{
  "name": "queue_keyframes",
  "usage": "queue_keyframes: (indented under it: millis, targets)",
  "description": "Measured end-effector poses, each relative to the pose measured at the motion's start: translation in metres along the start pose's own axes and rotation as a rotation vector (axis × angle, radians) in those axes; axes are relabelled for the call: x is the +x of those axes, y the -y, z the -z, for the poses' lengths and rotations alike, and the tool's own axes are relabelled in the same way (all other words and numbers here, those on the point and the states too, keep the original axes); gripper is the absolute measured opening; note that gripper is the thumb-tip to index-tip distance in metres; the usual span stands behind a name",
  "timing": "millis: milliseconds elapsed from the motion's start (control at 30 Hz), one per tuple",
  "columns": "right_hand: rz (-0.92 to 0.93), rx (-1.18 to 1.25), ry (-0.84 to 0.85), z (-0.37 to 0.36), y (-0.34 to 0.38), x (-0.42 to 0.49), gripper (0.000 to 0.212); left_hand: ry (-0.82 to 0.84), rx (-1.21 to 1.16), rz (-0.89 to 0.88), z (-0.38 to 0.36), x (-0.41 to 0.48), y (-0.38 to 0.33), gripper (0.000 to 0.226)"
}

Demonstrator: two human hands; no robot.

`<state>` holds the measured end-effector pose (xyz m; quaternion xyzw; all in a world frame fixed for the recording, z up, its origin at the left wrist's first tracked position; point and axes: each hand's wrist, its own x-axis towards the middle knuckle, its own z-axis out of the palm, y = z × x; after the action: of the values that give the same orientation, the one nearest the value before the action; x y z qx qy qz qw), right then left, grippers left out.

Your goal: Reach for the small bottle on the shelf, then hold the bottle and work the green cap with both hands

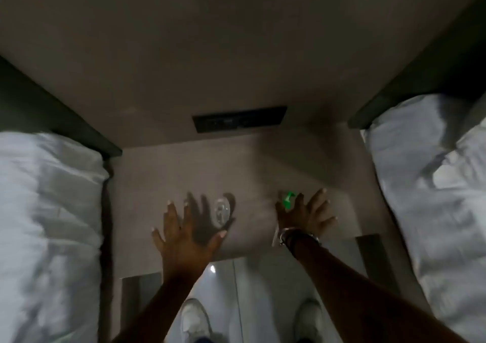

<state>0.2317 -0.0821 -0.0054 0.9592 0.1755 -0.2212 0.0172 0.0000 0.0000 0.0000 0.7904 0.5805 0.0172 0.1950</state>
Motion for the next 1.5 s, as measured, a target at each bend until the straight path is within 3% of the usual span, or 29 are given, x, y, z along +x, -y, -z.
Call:
queue_keyframes:
  millis: [167,267,400,467,533,600,667,733,833,1100,1167,1300,1500]
  targets:
    - [-0.133,-0.025,-0.027,-0.042,0.012,0.040,0.059,-0.061,-0.104,-0.024,-0.050,0.017,-0.009,0.101]
    - [-0.154,-0.086,-0.051,-0.050,0.012,0.048,0.059,-0.145,-0.194,0.006,-0.061,0.022,-0.018,0.084]
    - [-0.176,-0.038,-0.042,-0.041,0.024,0.051,0.043,-0.179,-0.282,0.015,-0.060,0.028,-0.026,0.061]
    - [-0.220,0.138,-0.015,-0.027,0.035,0.051,0.038,-0.174,-0.325,0.015,-0.057,0.031,-0.029,0.055]
    - [-0.101,0.317,0.039,0.000,0.049,0.046,0.036,-0.167,-0.341,0.010,-0.054,0.036,-0.028,0.052]
    - [0.018,0.704,0.094,0.025,0.060,0.040,0.031,-0.118,-0.349,-0.030,-0.050,0.042,-0.025,0.052]
    - [0.129,1.064,0.020,0.049,0.063,0.023,0.026,-0.012,-0.359,-0.044,-0.046,0.051,-0.022,0.057]
    - [0.238,1.256,-0.030,0.058,0.065,0.003,0.033,0.072,-0.368,-0.044,-0.042,0.056,-0.017,0.060]
    - [0.305,1.433,0.079,0.055,0.071,-0.012,0.034,0.148,-0.417,-0.079,-0.038,0.060,-0.013,0.065]
    - [0.448,1.380,0.137,0.029,0.091,-0.021,0.025,0.173,-0.454,-0.067,-0.045,0.062,-0.008,0.063]
    - [0.551,1.256,0.121,0.022,0.088,-0.023,0.031,0.179,-0.442,-0.061,-0.046,0.062,-0.008,0.065]
    - [0.844,0.777,-0.003,0.004,0.079,-0.031,0.032,0.179,-0.441,-0.082,-0.044,0.062,-0.008,0.060]
    - [0.920,0.570,0.017,-0.001,0.075,-0.024,0.037,0.227,-0.356,-0.119,-0.039,0.067,-0.008,0.064]
